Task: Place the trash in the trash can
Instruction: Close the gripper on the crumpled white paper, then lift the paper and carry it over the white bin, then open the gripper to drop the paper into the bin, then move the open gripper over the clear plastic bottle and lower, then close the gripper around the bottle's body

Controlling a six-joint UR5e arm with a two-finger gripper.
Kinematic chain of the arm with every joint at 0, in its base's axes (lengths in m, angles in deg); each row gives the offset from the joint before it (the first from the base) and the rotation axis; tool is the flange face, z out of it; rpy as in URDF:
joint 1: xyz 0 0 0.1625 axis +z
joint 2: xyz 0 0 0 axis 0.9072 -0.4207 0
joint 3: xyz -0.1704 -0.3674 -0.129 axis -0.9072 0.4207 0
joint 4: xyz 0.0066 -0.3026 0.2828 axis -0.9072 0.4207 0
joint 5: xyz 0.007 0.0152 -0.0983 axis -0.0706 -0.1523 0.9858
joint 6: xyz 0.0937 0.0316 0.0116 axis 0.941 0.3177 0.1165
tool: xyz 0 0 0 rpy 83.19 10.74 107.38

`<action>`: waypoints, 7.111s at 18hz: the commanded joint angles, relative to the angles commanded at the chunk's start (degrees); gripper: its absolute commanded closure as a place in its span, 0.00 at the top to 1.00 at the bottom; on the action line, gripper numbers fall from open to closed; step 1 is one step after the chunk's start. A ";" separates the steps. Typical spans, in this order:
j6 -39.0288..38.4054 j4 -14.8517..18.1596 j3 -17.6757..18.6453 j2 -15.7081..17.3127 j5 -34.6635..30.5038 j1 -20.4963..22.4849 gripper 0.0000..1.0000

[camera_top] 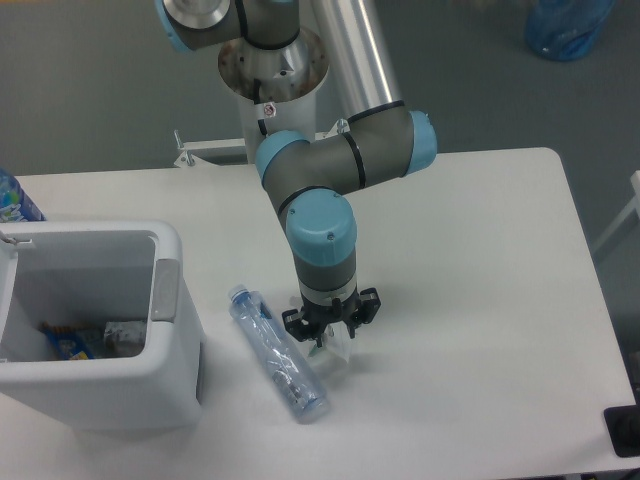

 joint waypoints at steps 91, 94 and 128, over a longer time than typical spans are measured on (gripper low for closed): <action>-13.98 -0.44 -9.84 -4.22 7.56 -0.26 1.00; -13.89 -0.70 -10.02 -6.50 7.21 -0.44 1.00; -13.45 -3.52 -9.23 -11.87 2.11 -5.01 0.53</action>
